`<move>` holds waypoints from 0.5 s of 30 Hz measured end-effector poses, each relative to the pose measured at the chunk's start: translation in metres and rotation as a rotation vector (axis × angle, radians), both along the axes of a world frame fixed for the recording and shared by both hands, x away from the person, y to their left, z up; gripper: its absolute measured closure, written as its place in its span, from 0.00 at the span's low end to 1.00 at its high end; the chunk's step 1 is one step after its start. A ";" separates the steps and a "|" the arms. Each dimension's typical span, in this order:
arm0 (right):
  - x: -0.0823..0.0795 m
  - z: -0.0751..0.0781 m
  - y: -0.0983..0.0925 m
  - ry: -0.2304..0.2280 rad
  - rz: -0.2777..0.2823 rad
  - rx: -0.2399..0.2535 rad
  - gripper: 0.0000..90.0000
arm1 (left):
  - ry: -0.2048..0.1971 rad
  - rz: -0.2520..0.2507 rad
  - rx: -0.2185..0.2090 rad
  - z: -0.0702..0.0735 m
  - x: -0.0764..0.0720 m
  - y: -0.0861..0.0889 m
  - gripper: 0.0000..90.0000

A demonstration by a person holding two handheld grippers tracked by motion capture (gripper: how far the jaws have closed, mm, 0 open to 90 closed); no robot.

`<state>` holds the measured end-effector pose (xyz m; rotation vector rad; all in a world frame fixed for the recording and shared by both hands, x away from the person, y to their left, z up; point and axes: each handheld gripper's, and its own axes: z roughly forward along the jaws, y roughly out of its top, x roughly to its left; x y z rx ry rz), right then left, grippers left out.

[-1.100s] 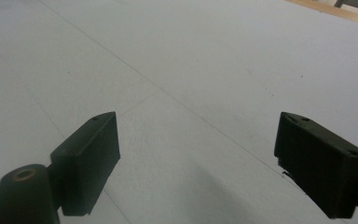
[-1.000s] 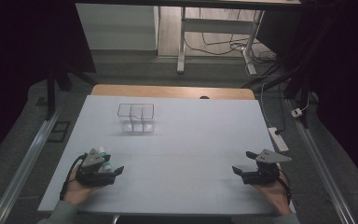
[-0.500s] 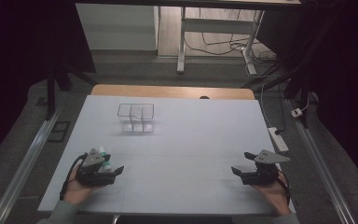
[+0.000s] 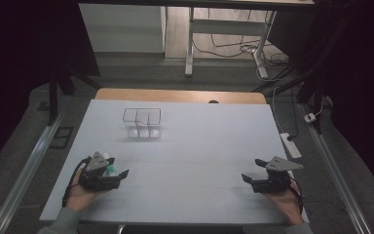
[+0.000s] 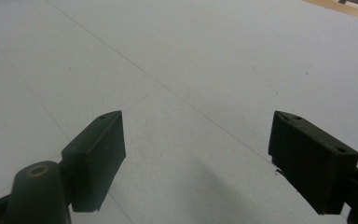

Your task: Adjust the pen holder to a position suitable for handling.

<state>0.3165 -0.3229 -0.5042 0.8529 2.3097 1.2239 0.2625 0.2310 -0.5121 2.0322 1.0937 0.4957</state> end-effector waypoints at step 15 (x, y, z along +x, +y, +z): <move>0.001 -0.002 0.000 -0.001 -0.002 -0.005 0.21 | 0.004 0.033 -0.003 0.011 0.018 0.003 0.31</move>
